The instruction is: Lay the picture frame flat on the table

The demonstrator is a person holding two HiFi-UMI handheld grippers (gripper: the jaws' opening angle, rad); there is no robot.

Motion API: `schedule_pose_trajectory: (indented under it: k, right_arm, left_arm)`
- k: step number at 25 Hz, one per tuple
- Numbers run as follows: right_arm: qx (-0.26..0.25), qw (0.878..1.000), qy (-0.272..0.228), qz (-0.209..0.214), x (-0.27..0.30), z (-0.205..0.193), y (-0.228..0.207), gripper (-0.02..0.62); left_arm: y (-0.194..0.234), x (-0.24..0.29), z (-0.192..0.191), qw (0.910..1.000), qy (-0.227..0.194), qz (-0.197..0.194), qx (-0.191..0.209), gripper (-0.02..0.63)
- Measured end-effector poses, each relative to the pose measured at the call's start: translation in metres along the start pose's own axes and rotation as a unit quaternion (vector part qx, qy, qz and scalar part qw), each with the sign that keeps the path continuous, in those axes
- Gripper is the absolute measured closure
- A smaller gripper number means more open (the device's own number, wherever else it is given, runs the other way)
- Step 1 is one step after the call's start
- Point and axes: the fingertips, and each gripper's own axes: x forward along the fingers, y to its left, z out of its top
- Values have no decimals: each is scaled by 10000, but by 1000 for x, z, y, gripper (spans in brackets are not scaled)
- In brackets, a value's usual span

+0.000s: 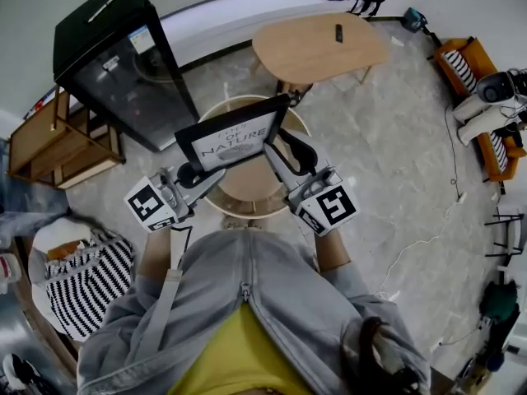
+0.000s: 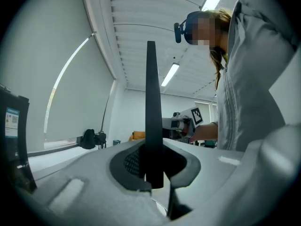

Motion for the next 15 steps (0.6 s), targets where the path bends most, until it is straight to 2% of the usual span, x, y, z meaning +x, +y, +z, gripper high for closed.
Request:
schedule_pose_trajectory:
  k: [7,9,12,15]
  right_arm:
    - [120,9971,-229,710,-3,9,26,472]
    - [154,9961,-270,831,-4,11,29,508]
    - [147,9966,-341,741,-6,11,28,512]
    - [52,9977,-423,526,-9,10,24,514]
  left_arm:
    - [-6,-17,8,9978,57,-663,70,566]
    - [-6,-17,10,9973,79,-730,100,566]
    - [-3,-14,9,9976,124,-677,123,562]
    - [3,-8,9,9989,77,-454,83,554]
